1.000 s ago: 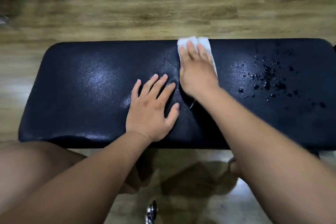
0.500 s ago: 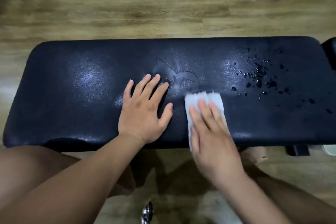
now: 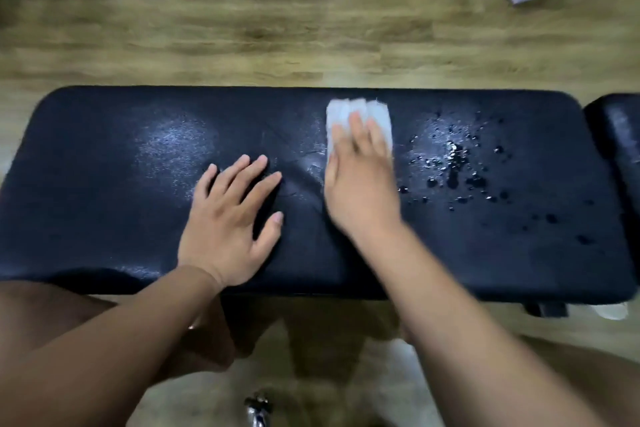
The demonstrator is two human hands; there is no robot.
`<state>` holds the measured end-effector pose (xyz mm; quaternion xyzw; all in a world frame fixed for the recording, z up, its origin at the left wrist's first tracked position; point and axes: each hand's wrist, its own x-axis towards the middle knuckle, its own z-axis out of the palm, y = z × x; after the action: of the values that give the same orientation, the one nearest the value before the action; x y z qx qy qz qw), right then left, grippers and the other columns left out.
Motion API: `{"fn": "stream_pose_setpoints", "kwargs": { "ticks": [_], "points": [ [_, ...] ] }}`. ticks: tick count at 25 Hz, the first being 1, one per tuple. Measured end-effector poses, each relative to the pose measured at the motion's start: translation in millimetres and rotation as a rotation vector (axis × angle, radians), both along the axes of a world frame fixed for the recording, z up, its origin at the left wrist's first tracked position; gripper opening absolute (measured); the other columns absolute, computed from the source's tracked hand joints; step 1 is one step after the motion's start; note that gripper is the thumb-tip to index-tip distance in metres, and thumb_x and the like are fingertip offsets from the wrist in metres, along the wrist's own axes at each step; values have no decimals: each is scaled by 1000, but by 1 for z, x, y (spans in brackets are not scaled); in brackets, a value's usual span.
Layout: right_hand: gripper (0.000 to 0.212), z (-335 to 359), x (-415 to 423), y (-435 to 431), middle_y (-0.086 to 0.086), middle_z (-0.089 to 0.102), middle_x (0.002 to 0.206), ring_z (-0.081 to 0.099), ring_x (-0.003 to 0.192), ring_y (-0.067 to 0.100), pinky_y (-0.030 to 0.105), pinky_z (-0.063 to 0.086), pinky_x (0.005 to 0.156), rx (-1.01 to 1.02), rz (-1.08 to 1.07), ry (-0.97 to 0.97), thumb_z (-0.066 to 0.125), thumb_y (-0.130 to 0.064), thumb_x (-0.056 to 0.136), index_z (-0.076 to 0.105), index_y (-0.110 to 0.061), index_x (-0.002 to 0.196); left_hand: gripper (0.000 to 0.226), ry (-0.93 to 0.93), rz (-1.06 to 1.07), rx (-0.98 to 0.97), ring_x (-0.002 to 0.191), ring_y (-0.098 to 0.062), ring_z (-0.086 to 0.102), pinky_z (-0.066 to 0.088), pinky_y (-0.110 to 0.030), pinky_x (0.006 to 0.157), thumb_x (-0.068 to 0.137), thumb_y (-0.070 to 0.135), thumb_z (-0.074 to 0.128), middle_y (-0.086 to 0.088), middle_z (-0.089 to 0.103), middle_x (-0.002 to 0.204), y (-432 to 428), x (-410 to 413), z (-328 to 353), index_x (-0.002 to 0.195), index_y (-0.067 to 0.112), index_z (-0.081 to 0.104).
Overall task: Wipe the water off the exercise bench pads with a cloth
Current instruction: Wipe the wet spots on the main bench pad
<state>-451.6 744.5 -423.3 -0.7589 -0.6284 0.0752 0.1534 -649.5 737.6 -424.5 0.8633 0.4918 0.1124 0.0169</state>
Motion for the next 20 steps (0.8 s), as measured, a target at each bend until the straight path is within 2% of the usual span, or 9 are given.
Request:
{"fn": "stream_pose_setpoints", "kwargs": {
  "ticks": [4,6,8,10,13,15,18,20],
  "points": [
    [54,8,-26,-141,13,24,157,15,147,32,45,20,117,-108,95,15,39,-24,95,33,-12,148,57,35,6,-16,141,-29,39,22,-54,118,92,45,39,-7,49,149,-2,4,-1,135,14,58],
    [55,13,-24,-162,15,23,157,16,146,33,47,22,115,-157,118,-4,37,-26,96,31,-12,148,58,74,4,-5,141,-30,39,18,-60,117,93,46,36,-9,49,149,-4,3,2,135,13,58],
    [57,12,-6,-124,18,19,158,13,146,37,49,16,118,-149,157,-57,34,-27,96,27,-10,150,58,169,14,75,141,-32,40,8,-68,116,92,44,37,-12,48,149,-5,8,10,136,12,56],
    [57,11,17,-52,18,6,160,2,147,36,44,3,121,-171,152,-66,29,-27,99,15,-12,153,57,158,107,114,141,-33,38,0,-70,115,90,41,44,-12,45,150,-14,25,20,138,13,51],
    [58,11,45,49,13,-3,162,-4,148,34,41,0,120,-312,47,-25,27,-30,99,8,-17,153,55,72,130,29,142,-30,38,6,-72,114,91,43,43,-10,46,150,-36,60,19,137,15,51],
    [58,13,40,56,13,-1,162,-3,148,32,41,1,120,-303,14,-16,27,-29,99,11,-16,153,55,125,80,-24,142,-28,38,10,-73,112,94,46,38,-8,47,149,-43,68,12,136,16,55],
    [56,14,16,-37,15,13,160,7,148,33,43,7,120,-103,34,28,31,-26,98,24,-11,151,55,134,96,-36,142,-28,38,14,-68,114,93,47,38,-7,49,148,-40,63,5,134,17,59],
    [57,20,0,-125,16,21,158,14,147,33,47,17,118,-80,122,-17,41,-23,94,30,-7,148,55,113,95,-11,142,-28,39,17,-64,115,93,48,39,-7,49,149,-42,63,5,134,17,59]
  ]
}}
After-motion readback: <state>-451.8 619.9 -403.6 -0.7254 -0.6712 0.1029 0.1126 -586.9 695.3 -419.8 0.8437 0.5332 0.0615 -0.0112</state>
